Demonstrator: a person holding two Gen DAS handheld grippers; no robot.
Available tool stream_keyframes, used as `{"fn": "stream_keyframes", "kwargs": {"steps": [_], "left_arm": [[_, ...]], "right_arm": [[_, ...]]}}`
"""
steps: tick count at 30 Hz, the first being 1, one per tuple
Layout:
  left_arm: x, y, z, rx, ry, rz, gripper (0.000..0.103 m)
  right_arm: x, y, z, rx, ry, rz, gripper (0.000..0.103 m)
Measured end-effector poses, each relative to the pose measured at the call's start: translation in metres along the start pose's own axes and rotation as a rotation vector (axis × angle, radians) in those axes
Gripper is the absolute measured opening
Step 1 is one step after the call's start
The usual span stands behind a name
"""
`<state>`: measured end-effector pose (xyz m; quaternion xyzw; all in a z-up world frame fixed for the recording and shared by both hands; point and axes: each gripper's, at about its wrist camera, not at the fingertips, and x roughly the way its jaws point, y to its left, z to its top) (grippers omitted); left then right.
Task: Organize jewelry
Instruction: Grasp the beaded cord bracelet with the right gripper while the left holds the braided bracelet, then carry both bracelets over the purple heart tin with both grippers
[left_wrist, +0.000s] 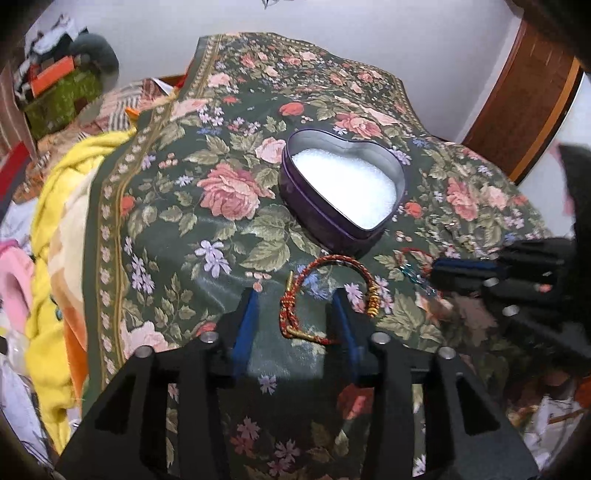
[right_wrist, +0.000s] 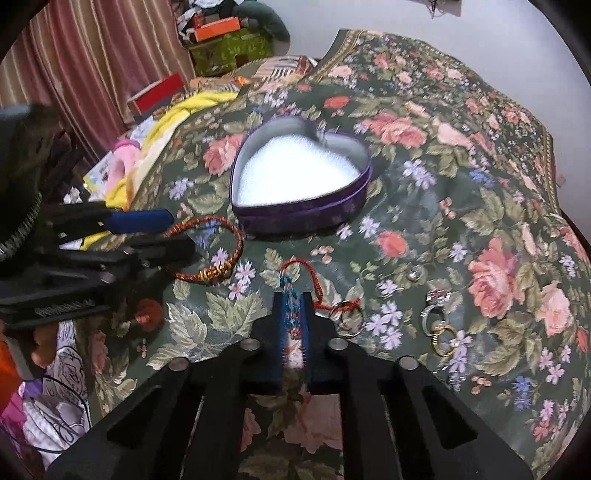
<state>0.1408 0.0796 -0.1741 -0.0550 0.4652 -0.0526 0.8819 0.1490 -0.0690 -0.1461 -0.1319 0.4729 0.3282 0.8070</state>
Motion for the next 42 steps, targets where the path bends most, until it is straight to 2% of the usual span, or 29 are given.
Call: {"fn": "stream_keyframes", "kwargs": {"steps": [1, 3, 7, 10, 13, 14, 16, 17, 23, 28, 29, 32, 38, 42], "left_arm": [[0.001, -0.002, 0.0, 0.013, -0.004, 0.02, 0.026], [0.004, -0.004, 0.001, 0.022, -0.004, 0.036, 0.007], [0.002, 0.001, 0.002, -0.014, -0.002, 0.008, 0.007], [-0.009, 0.001, 0.001, -0.024, -0.02, -0.014, 0.007], [-0.023, -0.003, 0.001, -0.016, -0.049, -0.016, 0.007], [-0.027, -0.004, 0.0, -0.014, -0.058, -0.017, 0.007], [-0.035, -0.007, 0.0, -0.007, -0.081, -0.017, 0.007], [-0.039, -0.008, 0.0, -0.002, -0.091, -0.019, 0.007], [-0.051, -0.009, 0.003, 0.001, -0.126, -0.031, 0.007], [-0.052, -0.001, 0.001, -0.034, -0.133, -0.052, 0.007], [-0.051, 0.001, 0.001, -0.042, -0.132, -0.054, 0.007], [-0.051, 0.004, 0.0, -0.055, -0.129, -0.053, 0.006], [-0.054, 0.005, 0.001, -0.059, -0.135, -0.053, 0.007], [-0.062, 0.001, 0.005, -0.048, -0.156, -0.048, 0.007]], "right_arm": [[-0.003, -0.001, 0.0, 0.004, -0.008, 0.002, 0.005], [-0.009, -0.001, 0.002, 0.005, -0.024, 0.001, 0.005], [-0.016, -0.002, 0.002, -0.012, -0.045, 0.004, 0.005], [-0.014, 0.002, 0.002, -0.04, -0.007, 0.016, 0.006], [-0.008, 0.004, 0.002, -0.058, 0.031, 0.007, 0.021], [-0.005, 0.005, 0.003, -0.056, 0.033, 0.003, 0.03], [-0.002, 0.004, 0.005, -0.06, 0.037, -0.002, 0.037], [0.0, 0.004, 0.006, -0.064, 0.039, -0.006, 0.037], [0.022, 0.008, 0.009, -0.109, 0.104, -0.038, 0.037], [0.029, 0.013, 0.007, -0.165, 0.114, -0.073, 0.036], [0.028, 0.013, 0.007, -0.169, 0.113, -0.067, 0.032], [0.028, 0.013, 0.009, -0.17, 0.116, -0.061, 0.007], [0.02, 0.009, 0.011, -0.104, 0.089, -0.009, 0.007], [-0.005, 0.003, 0.014, -0.069, 0.028, 0.005, 0.007]]}}
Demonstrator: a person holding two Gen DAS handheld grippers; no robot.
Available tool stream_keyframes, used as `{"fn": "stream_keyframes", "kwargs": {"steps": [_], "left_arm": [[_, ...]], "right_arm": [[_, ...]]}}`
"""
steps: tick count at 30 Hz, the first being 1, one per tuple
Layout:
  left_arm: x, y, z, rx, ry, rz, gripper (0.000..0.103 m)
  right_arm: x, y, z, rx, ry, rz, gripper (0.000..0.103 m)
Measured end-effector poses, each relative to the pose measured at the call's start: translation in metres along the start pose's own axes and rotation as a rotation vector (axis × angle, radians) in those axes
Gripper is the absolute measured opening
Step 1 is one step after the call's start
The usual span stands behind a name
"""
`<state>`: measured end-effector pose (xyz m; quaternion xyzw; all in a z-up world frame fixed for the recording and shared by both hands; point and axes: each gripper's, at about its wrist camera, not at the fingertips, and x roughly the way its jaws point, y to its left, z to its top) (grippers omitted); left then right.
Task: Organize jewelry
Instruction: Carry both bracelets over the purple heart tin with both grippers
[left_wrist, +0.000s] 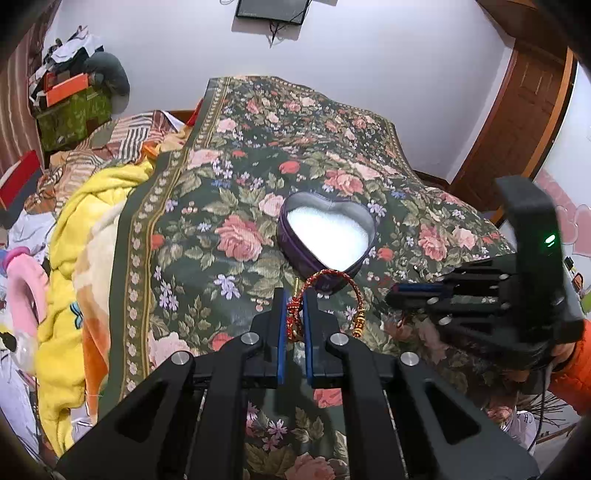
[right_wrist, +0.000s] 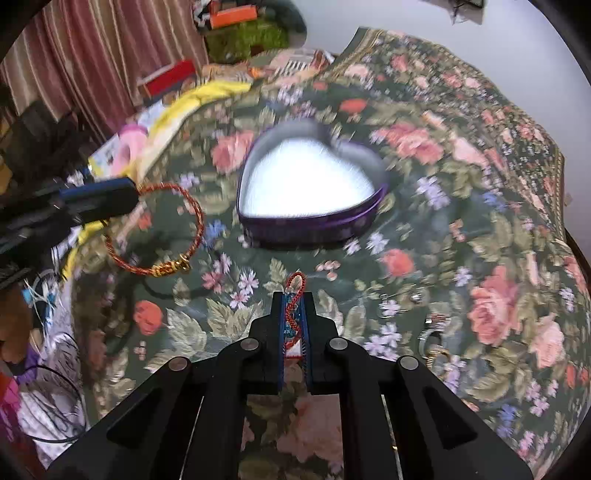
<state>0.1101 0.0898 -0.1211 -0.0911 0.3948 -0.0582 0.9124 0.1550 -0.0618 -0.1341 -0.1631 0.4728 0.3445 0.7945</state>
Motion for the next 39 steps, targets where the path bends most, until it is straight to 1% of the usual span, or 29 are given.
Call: {"fn": "stream_keyframes", "kwargs": {"steps": [5, 9, 18, 22, 28, 34, 39], "left_arm": [[-0.01, -0.006, 0.01, 0.01, -0.034, -0.005, 0.007], [-0.019, -0.015, 0.019, 0.02, -0.064, -0.007, 0.007], [-0.032, -0.028, 0.037, 0.038, -0.116, -0.016, 0.007], [-0.029, -0.03, 0.044, 0.046, -0.127, -0.011, 0.007], [-0.015, -0.027, 0.055, 0.045, -0.124, -0.002, 0.006], [0.002, -0.02, 0.063, 0.031, -0.112, -0.006, 0.007], [0.015, -0.014, 0.068, 0.024, -0.098, -0.005, 0.006]], "right_arm": [[-0.042, -0.009, 0.008, 0.032, -0.101, -0.014, 0.007], [-0.068, -0.015, 0.014, 0.052, -0.167, -0.032, 0.007], [-0.106, -0.023, 0.028, 0.068, -0.275, -0.047, 0.007], [-0.111, -0.022, 0.034, 0.057, -0.298, -0.045, 0.007], [-0.107, -0.02, 0.049, 0.05, -0.323, -0.028, 0.007], [-0.096, -0.017, 0.066, 0.053, -0.336, 0.001, 0.007], [-0.081, -0.016, 0.076, 0.064, -0.33, 0.029, 0.007]]}}
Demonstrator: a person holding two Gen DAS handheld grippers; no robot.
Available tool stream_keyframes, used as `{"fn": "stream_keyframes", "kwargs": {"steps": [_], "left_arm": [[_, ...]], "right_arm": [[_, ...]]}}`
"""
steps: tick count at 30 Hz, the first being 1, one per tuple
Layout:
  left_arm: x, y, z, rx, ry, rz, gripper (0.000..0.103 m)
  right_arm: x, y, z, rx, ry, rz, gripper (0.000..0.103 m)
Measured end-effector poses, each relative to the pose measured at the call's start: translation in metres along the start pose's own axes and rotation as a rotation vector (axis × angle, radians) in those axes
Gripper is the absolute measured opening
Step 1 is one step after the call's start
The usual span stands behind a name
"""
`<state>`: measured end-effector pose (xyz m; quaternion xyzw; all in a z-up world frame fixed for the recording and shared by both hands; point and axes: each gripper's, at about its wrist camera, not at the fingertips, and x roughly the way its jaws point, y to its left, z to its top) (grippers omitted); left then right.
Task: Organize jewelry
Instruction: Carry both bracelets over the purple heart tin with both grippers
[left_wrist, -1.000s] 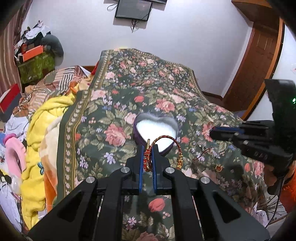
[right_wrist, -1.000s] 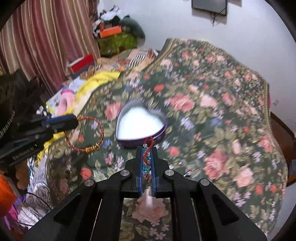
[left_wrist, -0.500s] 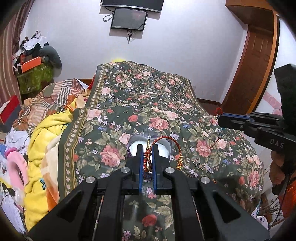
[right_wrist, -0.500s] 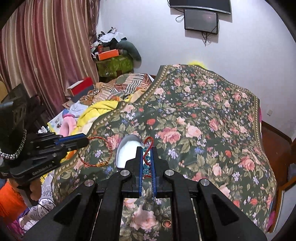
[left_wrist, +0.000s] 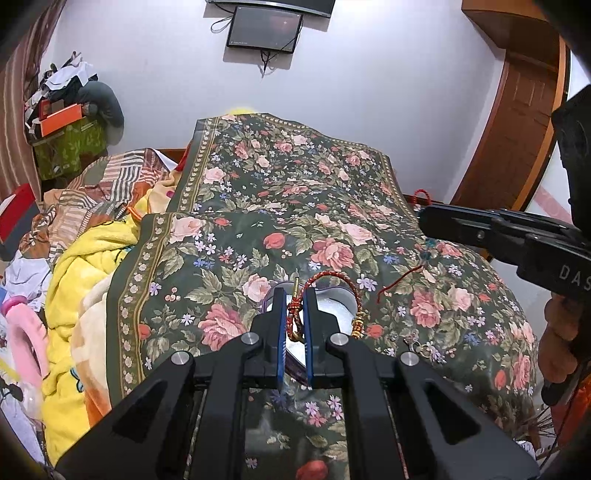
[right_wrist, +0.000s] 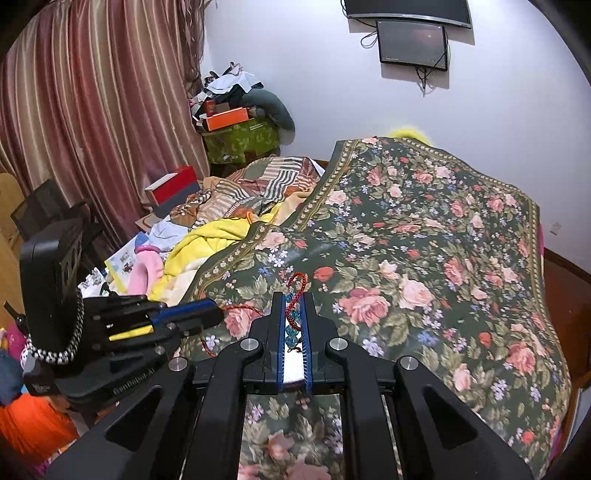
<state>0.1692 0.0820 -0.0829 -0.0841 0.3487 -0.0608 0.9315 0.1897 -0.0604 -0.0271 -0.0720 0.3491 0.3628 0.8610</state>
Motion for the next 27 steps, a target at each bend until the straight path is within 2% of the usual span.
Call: {"fn": "stream_keyframes", "kwargs": {"steps": [7, 19, 27], "left_arm": [[0.015, 0.006, 0.002, -0.006, 0.014, 0.002, 0.007], [0.039, 0.009, -0.002, -0.005, 0.064, 0.001, 0.006], [0.056, 0.006, -0.004, 0.008, 0.112, -0.018, 0.006]], "right_arm": [[0.019, -0.002, 0.002, 0.015, 0.022, 0.024, 0.007], [0.067, -0.008, -0.022, 0.017, 0.161, 0.024, 0.007], [0.082, -0.009, -0.034, -0.021, 0.222, 0.006, 0.007]]}}
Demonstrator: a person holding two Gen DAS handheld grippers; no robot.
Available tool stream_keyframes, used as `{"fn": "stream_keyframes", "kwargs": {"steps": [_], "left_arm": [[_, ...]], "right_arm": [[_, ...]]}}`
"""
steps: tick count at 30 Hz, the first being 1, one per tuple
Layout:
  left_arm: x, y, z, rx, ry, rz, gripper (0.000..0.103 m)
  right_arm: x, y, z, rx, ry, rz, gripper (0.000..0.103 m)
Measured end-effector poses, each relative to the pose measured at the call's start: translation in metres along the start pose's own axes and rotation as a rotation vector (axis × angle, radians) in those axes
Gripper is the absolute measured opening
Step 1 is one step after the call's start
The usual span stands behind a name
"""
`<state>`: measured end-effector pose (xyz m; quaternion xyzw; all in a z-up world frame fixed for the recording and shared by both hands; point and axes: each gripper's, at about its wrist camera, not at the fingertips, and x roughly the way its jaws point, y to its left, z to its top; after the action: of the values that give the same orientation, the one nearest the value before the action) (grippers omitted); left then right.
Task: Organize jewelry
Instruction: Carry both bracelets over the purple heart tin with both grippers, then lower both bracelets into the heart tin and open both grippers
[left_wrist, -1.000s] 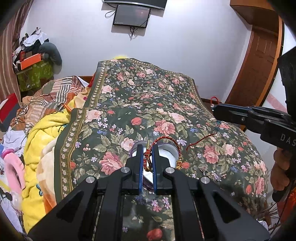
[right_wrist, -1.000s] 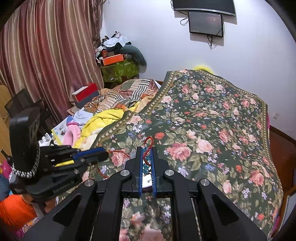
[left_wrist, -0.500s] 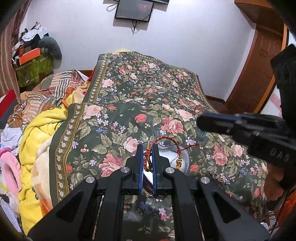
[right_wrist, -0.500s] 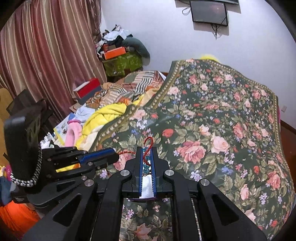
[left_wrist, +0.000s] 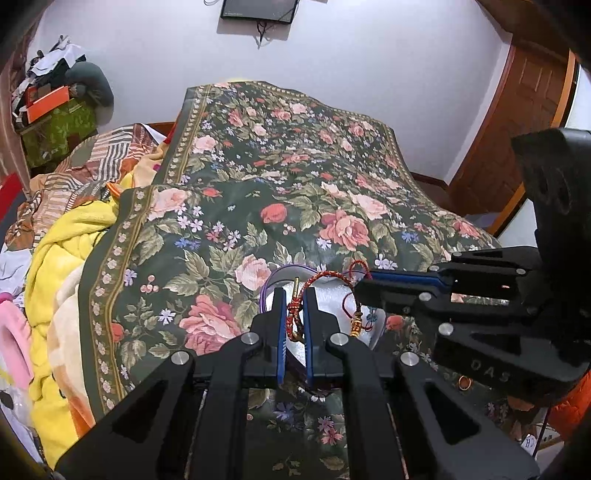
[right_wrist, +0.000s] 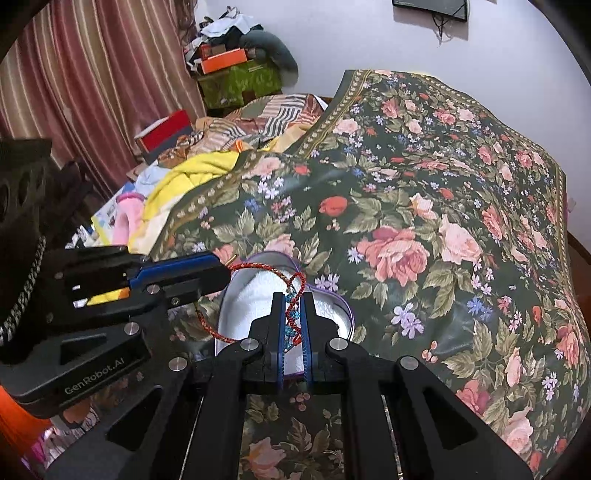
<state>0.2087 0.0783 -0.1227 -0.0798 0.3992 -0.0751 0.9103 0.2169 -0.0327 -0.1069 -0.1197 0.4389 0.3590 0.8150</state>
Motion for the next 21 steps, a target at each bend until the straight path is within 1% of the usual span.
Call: {"fn": "stream_keyframes", "kwargs": {"steps": [3, 9, 17, 21], "left_arm": [[0.005, -0.001, -0.001, 0.003, 0.014, -0.001, 0.006], [0.013, -0.001, -0.001, 0.005, 0.024, 0.02, 0.006], [0.018, 0.001, -0.001, -0.007, 0.039, 0.015, 0.006], [0.019, -0.002, 0.0, 0.003, 0.035, 0.026, 0.006]], "right_arm": [[0.004, -0.001, -0.004, -0.002, 0.017, -0.003, 0.007], [0.011, -0.007, -0.01, 0.007, 0.039, -0.015, 0.007], [0.012, -0.007, -0.009, 0.0, 0.039, -0.026, 0.007], [0.012, -0.006, -0.008, -0.008, 0.034, -0.038, 0.007]]}}
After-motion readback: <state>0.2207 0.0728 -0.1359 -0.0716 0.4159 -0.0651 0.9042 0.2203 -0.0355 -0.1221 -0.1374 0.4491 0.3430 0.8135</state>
